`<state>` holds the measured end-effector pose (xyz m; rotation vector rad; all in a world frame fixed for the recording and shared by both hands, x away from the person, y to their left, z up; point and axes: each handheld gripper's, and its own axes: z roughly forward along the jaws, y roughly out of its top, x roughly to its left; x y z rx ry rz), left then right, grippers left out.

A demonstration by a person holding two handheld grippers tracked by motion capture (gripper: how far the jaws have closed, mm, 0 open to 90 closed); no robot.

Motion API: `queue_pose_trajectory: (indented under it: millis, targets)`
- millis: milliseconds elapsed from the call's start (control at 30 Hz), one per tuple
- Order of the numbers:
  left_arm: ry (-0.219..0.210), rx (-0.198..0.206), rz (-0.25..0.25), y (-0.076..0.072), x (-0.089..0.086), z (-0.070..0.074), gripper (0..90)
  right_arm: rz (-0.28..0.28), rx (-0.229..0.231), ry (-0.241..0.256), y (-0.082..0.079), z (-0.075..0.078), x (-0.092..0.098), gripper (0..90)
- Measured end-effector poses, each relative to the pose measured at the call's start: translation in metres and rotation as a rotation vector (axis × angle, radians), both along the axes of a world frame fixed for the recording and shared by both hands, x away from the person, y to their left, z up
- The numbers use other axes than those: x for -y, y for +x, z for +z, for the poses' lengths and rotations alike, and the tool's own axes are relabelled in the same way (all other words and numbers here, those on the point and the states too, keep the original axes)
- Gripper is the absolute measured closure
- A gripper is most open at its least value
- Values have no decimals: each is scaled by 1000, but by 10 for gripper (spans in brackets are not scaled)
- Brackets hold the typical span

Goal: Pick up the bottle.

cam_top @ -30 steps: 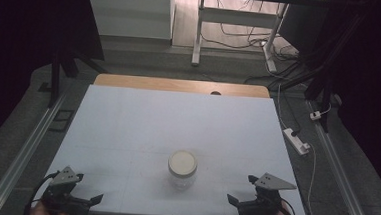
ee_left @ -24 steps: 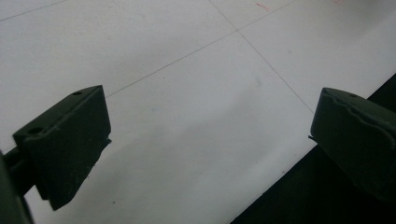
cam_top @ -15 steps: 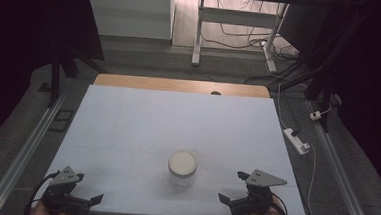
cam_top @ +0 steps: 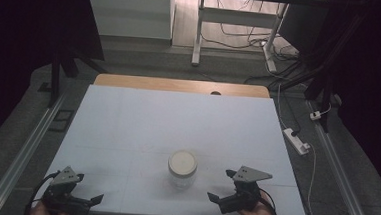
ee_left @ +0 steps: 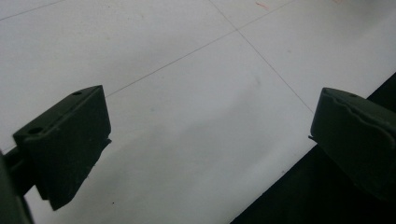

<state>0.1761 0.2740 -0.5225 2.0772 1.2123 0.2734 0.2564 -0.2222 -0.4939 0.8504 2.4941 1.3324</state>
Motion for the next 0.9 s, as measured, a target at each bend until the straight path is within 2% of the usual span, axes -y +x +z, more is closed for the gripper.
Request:
queue_pose_trajectory:
  millis: [167,400,567,633,733,900]
  targets:
    - [0,-2,-2,0,0,0,0,12,3,10,4,0,-7,0]
    - [0,-3,-2,0,0,0,0,41,17,-6,10,-2,-19,0]
    - [-2,-4,-2,0,0,0,0,53,-24,8,14,-3,-26,0]
    - [-1,-5,-3,0,0,0,0,59,-33,-4,16,-3,-30,0]
    - [0,-5,-5,1,0,0,0,59,-14,-39,17,-5,-37,0]
    - [-1,-6,-7,1,0,0,0,75,-10,-40,20,-7,-47,0]
